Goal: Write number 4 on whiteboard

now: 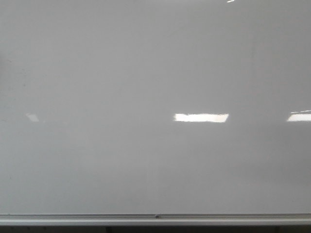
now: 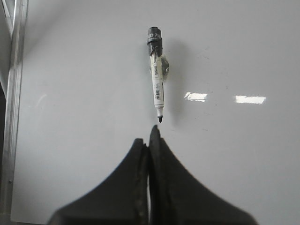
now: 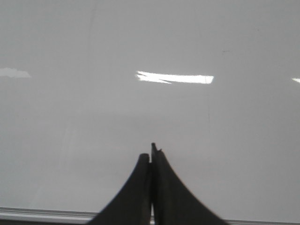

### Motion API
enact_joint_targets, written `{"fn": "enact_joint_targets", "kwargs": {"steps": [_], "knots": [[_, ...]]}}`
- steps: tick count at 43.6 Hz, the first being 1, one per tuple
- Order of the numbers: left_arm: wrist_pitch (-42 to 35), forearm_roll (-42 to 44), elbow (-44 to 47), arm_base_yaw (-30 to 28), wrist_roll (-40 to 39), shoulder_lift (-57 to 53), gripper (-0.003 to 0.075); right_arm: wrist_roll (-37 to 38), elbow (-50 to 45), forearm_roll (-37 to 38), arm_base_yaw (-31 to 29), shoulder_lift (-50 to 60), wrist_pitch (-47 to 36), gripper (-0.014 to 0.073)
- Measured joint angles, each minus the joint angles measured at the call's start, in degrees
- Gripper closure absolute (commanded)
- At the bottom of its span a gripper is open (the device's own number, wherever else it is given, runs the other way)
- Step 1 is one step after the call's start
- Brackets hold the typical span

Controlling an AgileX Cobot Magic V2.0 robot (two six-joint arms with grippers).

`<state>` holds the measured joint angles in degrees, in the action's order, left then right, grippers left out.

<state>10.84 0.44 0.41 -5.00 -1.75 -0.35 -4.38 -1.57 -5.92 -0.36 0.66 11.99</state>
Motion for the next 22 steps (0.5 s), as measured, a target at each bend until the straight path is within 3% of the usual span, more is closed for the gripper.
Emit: {"fn": "enact_joint_targets", "kwargs": {"steps": [15,22], "knots": [[-1.17,0.0,0.0,0.0,0.0,0.0,0.0741,0.0,0.0,0.0,0.0,0.0,0.0,0.0654],[-6.24,0.0,0.0,0.0,0.0,0.0,0.0741,0.0,0.0,0.0,0.0,0.0,-2.3,0.0654]]}}
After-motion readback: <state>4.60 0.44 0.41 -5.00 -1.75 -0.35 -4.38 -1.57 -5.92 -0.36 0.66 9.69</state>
